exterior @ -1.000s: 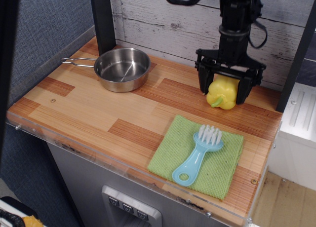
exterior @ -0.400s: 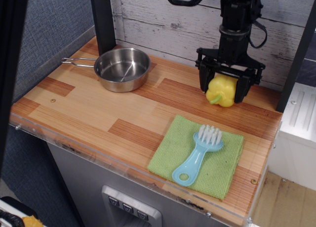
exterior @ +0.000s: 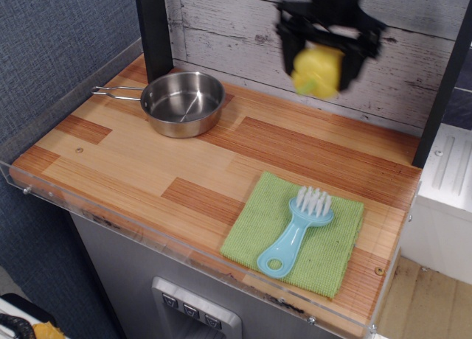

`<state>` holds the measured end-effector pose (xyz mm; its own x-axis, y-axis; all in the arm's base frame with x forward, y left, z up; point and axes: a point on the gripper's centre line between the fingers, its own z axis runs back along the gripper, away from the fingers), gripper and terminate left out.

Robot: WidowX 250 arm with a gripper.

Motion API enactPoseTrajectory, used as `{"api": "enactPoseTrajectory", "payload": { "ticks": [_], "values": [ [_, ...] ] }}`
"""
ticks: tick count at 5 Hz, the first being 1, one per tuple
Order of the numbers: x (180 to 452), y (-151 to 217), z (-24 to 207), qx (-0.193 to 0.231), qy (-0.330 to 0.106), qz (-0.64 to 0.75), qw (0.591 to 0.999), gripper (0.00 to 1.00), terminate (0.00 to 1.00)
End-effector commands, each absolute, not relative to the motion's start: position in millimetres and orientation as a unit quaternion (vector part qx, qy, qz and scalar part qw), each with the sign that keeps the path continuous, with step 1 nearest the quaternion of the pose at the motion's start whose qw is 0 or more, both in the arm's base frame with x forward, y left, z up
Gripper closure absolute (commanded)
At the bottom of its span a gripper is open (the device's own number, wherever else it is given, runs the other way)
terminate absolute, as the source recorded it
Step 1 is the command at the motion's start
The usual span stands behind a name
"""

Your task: Place yellow paper inside silver pot.

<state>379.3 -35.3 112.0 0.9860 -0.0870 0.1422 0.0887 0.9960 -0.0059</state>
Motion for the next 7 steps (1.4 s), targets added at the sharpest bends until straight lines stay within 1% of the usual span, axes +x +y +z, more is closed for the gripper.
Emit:
{"api": "enactPoseTrajectory", "payload": {
  "ticks": [1,2,3,4,5,7],
  "values": [
    [341,42,141,0.015,-0.104,0.004,0.994,1.00,0.00],
    [323,74,131,0.023,-0.102,0.031,0.994,1.00,0.00],
    [320,97,113,0.037,-0.091,0.047,0.994,1.00,0.00],
    [330,107,97,0.044,-0.078,0.040,0.995,1.00,0.00],
    [342,105,82,0.043,-0.062,0.029,0.997,1.00,0.00],
    [362,112,67,0.045,-0.047,0.028,0.997,1.00,0.00]
  ]
}}
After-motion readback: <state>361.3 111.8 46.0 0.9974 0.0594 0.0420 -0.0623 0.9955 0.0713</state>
